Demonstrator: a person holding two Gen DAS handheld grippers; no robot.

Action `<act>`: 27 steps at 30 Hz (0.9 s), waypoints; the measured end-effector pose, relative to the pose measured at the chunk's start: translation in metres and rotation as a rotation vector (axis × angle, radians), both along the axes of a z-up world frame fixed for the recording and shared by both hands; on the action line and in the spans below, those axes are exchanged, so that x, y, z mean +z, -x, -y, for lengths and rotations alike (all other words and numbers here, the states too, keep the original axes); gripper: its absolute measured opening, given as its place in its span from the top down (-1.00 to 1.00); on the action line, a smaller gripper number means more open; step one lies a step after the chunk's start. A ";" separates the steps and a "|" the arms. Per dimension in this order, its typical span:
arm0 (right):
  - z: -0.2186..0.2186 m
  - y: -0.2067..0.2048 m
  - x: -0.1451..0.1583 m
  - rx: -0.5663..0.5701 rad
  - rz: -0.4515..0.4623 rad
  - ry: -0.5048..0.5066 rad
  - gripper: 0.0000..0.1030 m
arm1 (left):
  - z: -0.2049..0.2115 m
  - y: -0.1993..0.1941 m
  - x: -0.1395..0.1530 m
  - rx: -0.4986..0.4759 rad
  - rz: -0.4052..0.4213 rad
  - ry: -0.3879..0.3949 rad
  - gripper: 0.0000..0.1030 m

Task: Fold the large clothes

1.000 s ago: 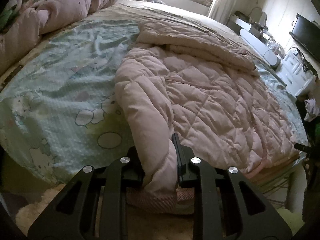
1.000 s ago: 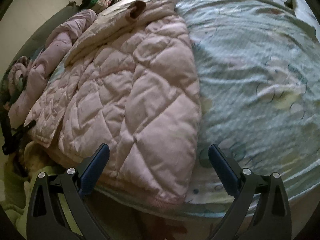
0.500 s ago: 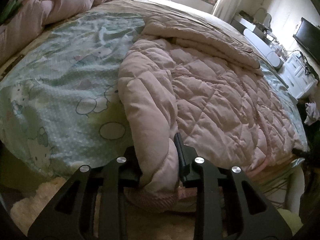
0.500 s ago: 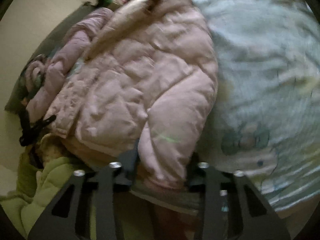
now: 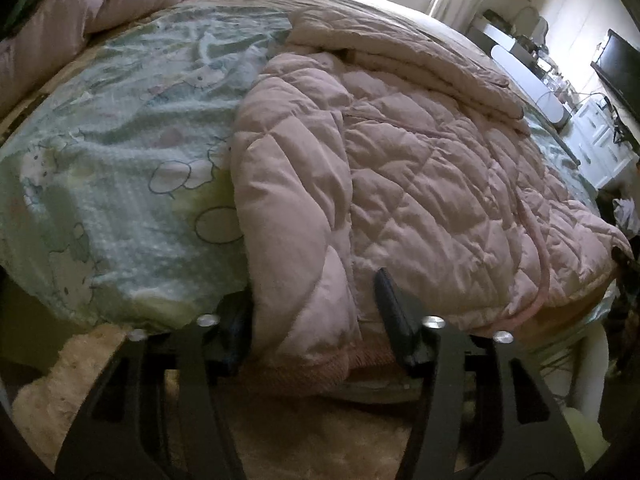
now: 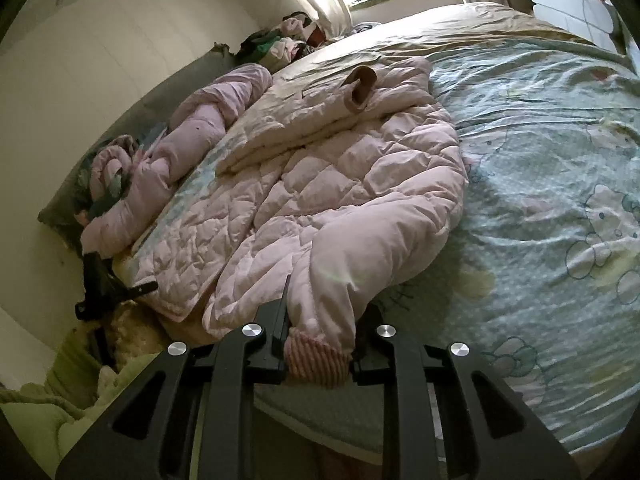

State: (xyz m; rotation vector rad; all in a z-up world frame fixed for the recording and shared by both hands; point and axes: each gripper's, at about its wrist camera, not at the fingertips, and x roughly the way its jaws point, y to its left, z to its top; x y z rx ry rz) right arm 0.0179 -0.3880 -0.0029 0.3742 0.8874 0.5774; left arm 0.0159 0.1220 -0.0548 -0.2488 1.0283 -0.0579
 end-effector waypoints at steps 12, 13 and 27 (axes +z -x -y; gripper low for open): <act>-0.001 -0.004 0.014 -0.006 0.083 -0.030 0.65 | 0.011 0.005 0.047 0.025 0.144 -0.067 0.76; 0.000 -0.004 0.016 -0.007 0.092 -0.034 0.65 | 0.011 0.004 0.050 0.026 0.153 -0.074 0.77; -0.001 -0.038 0.043 -0.049 0.176 -0.078 0.67 | 0.025 -0.019 0.090 0.018 0.247 -0.168 0.76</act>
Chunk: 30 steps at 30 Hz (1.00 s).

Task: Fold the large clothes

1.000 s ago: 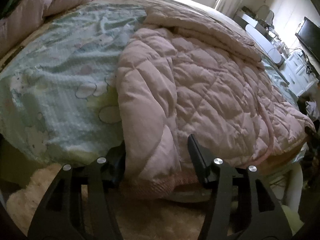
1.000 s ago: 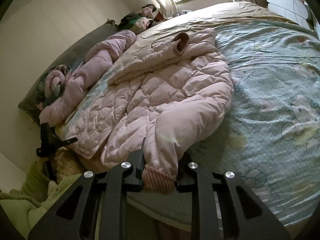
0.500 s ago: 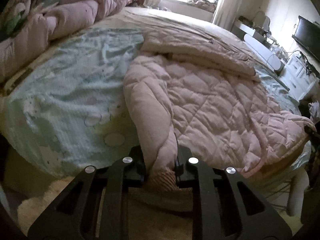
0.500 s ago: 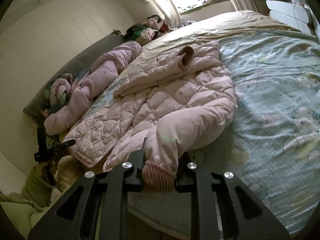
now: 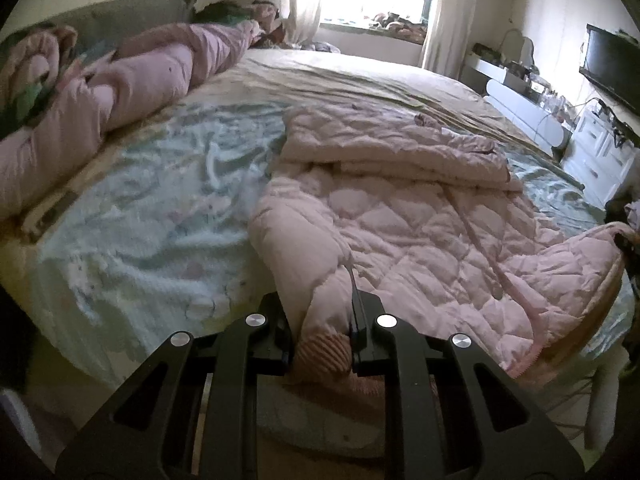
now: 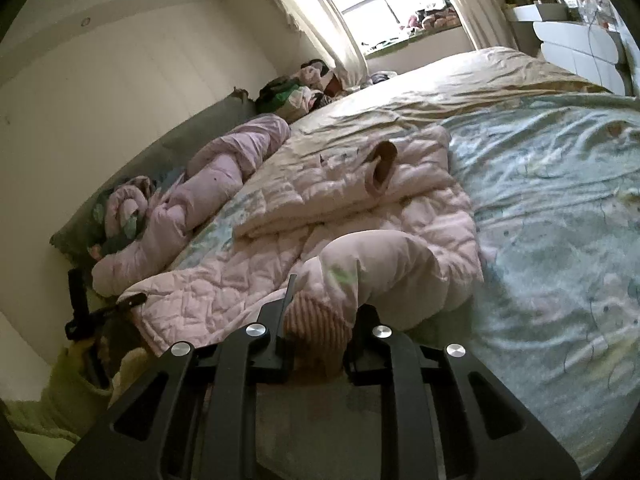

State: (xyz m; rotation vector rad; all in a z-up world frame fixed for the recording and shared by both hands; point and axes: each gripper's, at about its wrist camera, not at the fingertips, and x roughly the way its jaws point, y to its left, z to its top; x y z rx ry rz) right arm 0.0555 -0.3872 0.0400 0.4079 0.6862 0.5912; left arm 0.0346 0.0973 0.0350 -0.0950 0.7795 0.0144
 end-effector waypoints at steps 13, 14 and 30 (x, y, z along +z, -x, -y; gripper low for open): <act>-0.003 -0.044 0.021 -0.064 0.065 -0.003 0.68 | 0.014 -0.040 0.031 -0.016 0.070 -0.082 0.76; -0.003 -0.047 0.021 -0.068 0.066 -0.006 0.68 | 0.014 -0.045 0.033 -0.019 0.074 -0.084 0.76; -0.004 -0.106 0.038 -0.161 0.101 0.012 0.69 | 0.004 -0.108 0.052 -0.035 0.121 -0.054 0.76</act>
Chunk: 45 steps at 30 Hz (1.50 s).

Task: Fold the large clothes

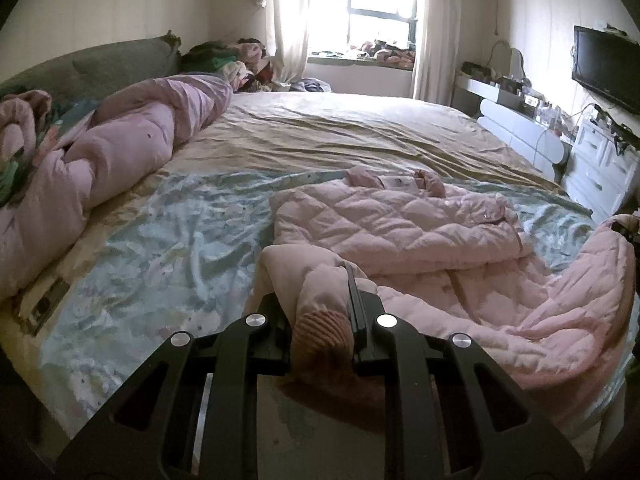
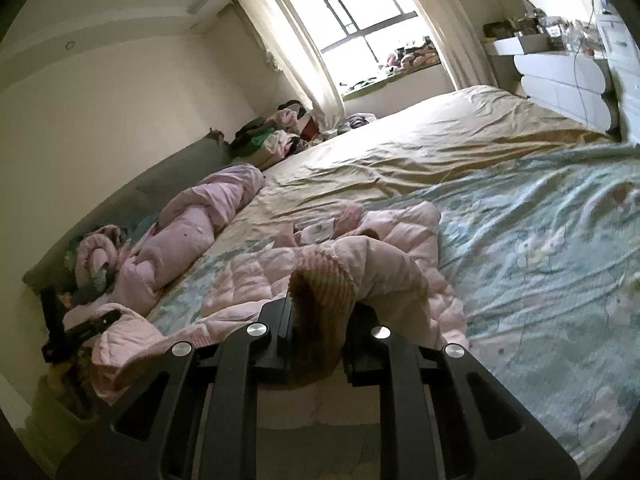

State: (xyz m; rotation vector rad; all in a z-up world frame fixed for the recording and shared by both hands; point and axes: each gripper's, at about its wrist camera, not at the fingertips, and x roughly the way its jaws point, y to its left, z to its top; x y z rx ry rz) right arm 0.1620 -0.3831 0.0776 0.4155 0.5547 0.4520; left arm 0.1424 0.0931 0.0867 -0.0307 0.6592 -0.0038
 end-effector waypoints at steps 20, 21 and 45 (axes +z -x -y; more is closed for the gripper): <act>0.000 -0.074 0.036 -0.149 0.072 0.043 0.69 | -0.023 -0.089 0.041 0.010 0.072 0.012 0.76; 0.000 -0.079 0.039 -0.157 0.077 0.049 0.69 | -0.024 -0.093 0.042 0.012 0.074 0.010 0.76; -0.014 -0.215 -0.016 -0.291 -0.087 0.130 0.69 | -0.028 -0.190 -0.002 0.046 0.029 -0.042 0.72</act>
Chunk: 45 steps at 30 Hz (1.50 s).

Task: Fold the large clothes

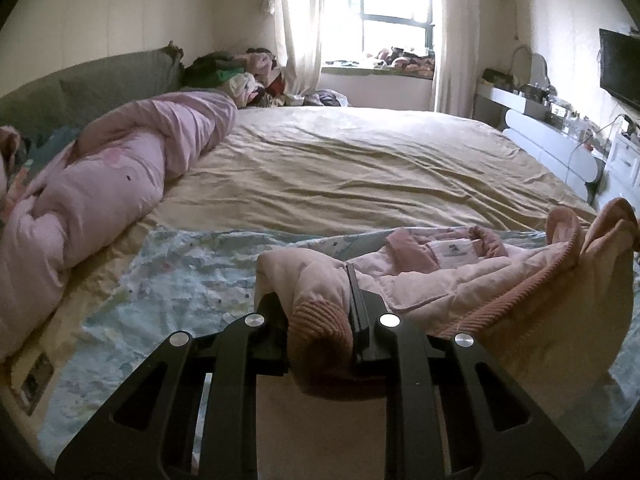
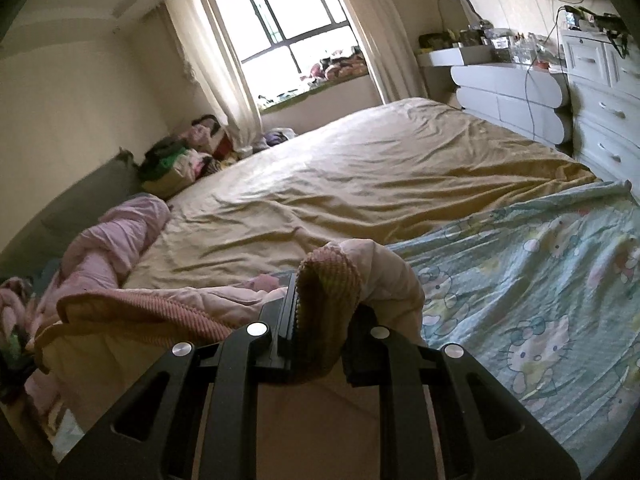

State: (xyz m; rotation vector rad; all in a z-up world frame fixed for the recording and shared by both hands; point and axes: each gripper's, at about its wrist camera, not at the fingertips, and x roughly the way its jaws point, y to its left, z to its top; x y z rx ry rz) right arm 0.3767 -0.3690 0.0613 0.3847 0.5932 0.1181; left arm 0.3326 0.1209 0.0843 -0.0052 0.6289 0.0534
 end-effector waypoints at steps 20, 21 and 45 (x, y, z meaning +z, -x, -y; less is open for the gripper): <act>-0.026 -0.064 -0.064 -0.047 -0.180 0.057 0.67 | -0.015 -0.010 -0.060 0.080 0.013 0.190 0.63; -0.026 -0.063 -0.063 -0.049 -0.179 0.048 0.65 | -0.016 -0.011 -0.061 0.076 0.014 0.192 0.63; -0.105 -0.017 -0.063 0.206 -0.157 0.224 -0.87 | -0.014 -0.020 -0.063 0.028 0.030 0.210 0.43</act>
